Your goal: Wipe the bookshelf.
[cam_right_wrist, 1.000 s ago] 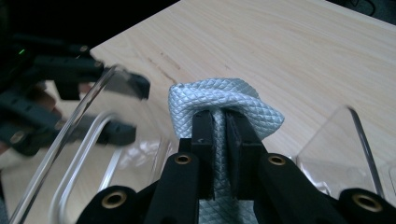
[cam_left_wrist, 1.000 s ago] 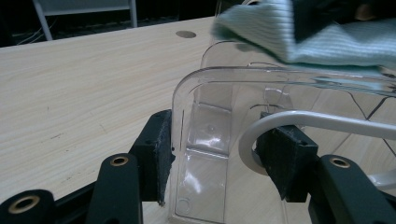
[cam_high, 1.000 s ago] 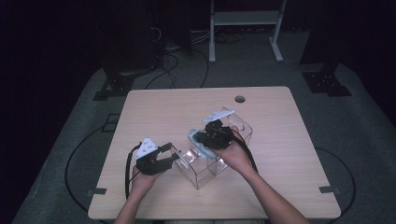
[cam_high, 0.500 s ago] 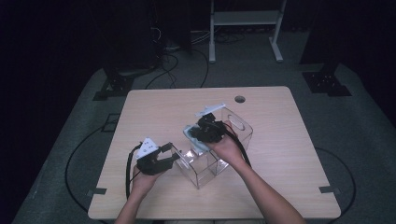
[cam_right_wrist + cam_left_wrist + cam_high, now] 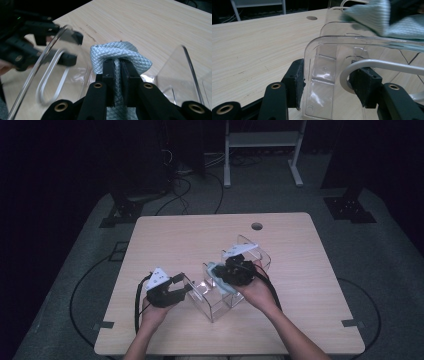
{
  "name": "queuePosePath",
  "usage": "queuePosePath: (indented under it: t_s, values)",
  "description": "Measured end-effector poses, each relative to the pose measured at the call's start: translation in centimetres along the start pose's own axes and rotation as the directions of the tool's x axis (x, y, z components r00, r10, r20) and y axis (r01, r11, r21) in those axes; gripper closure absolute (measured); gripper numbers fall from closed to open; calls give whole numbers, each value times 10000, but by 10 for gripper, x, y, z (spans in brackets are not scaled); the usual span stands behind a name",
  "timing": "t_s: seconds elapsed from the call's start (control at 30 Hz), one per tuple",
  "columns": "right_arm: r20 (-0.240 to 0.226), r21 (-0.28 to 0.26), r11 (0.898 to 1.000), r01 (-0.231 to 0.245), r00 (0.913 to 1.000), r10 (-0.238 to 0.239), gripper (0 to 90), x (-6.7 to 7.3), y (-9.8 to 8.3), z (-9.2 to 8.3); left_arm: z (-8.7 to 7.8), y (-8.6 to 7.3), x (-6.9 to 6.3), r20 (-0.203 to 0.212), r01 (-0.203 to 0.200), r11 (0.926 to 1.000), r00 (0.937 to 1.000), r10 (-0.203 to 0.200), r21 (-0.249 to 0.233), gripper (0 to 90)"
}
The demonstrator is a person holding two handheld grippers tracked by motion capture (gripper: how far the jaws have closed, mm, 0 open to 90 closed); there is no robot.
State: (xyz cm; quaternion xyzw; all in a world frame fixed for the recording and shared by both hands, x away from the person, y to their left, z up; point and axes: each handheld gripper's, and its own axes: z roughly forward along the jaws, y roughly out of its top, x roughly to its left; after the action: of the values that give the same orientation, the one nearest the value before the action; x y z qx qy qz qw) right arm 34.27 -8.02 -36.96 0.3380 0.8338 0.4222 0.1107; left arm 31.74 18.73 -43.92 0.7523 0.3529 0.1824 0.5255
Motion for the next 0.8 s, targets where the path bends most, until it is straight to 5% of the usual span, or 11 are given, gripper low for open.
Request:
queuePosePath:
  t_s: [0.13, 0.37, 0.47, 0.8]
  values:
    - [208, 80, 9998, 178, 9996, -179, 821, 3, 0, -1, 1, 1, -1, -58, -92, 10000, 9999, 92, 16, 458]
    - [275, 601, 9979, -236, 9994, 220, 821, -6, 38, 42, 0, 1, 0, 18, -65, 10000, 10000, 65, -37, 459]
    - [231, 747, 9968, -296, 9993, 280, 820, -7, 43, 47, 0, 0, 1, 78, -95, 10000, 9999, 95, -29, 459]
    - [121, -212, 9995, 218, 9997, -216, 820, 5, -14, -11, 1, 0, 0, 76, -25, 10000, 10000, 25, -16, 457]
